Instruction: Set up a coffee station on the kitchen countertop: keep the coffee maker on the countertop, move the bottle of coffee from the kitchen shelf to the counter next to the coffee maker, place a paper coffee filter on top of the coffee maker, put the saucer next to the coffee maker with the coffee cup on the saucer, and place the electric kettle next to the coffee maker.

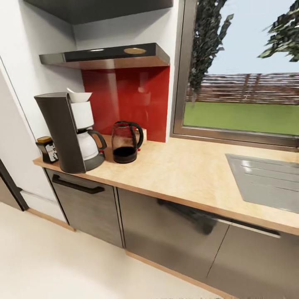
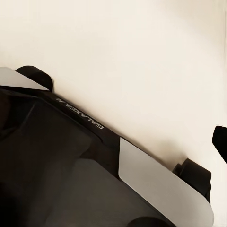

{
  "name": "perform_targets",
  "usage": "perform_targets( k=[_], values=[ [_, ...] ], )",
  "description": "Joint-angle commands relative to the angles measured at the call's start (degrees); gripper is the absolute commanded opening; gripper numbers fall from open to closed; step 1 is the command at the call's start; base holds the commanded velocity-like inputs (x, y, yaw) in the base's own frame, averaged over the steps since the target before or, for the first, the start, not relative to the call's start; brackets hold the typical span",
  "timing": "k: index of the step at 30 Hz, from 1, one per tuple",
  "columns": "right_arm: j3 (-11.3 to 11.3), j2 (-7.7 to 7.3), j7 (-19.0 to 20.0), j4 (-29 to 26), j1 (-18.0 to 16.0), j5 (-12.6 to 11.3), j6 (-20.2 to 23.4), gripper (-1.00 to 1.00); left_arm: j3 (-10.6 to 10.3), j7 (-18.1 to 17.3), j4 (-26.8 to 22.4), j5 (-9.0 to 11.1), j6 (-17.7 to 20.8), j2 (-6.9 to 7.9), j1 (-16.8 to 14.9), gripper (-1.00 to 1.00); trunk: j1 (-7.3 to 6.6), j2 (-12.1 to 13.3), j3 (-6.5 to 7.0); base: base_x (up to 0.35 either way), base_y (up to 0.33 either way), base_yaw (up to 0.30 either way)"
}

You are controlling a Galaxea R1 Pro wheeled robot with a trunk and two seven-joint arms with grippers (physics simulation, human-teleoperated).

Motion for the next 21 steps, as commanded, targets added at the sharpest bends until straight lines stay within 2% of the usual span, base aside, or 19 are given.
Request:
perform_targets(
  k=[1, 21],
  values=[
    [0.49, -0.01, 0.16, 0.03, -0.04, -0.39, -0.22, 1.0, 0.43, -0.25, 0.05, -0.26, 0.02, 0.01, -0.03, 1.0, -0.01, -0.03, -0.05, -0.011, -0.009, -0.254],
    [0.49, -0.04, 0.12, 0.03, -0.04, -0.39, -0.31, 1.0, 0.33, -0.29, 0.05, -0.26, 0.02, 0.01, -0.03, 1.0, -0.01, -0.03, -0.05, -0.001, -0.001, -0.262]
  ],
)
